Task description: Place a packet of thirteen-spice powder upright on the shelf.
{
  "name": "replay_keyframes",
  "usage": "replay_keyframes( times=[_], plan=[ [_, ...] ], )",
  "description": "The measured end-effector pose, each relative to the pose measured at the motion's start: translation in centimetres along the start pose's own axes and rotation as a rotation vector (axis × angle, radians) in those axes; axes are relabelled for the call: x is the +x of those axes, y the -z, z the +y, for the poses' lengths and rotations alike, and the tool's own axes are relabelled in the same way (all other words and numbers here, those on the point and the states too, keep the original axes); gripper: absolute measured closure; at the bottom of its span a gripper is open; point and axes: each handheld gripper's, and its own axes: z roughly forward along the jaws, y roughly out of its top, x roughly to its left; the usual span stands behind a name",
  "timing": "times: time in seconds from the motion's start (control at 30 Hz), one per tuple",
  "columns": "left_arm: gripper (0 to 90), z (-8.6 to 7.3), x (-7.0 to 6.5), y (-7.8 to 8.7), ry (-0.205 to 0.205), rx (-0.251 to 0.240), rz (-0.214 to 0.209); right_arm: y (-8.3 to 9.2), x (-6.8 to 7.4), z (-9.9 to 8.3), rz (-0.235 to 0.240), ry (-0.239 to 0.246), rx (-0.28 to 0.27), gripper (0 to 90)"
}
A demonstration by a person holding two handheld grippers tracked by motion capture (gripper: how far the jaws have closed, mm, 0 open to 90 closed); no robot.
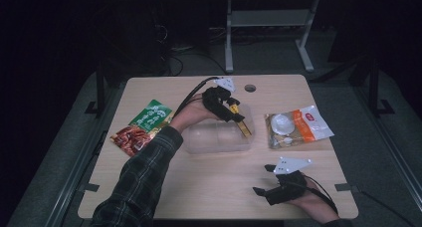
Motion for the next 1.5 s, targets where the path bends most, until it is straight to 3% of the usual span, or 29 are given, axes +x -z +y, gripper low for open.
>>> replay_keyframes(
  times=[0.37, 0.93, 1.2, 1.5],
  plan=[
    [31.3, 0.6, 0.0, -1.4, 0.016, -0.008, 0.001, -0.1, 0.1, 0.1, 0.004, 0.001, 0.008, 14.0],
    [31.4, 1.0, 0.1, -4.4, 0.002, 0.040, -0.019, -0.2, 0.2, 0.1, 0.012, 0.012, 0.009, 13.9],
    [30.6, 1.1, 0.1, -4.4, 0.005, 0.036, -0.013, -0.2, 0.2, 0.1, 0.011, 0.016, 0.011, 14.0],
    [21.4, 1.1, -0.7, -3.3, 0.006, 0.018, 0.015, -0.3, 0.3, 0.1, 0.016, 0.021, 0.014, 14.0]
  ],
)
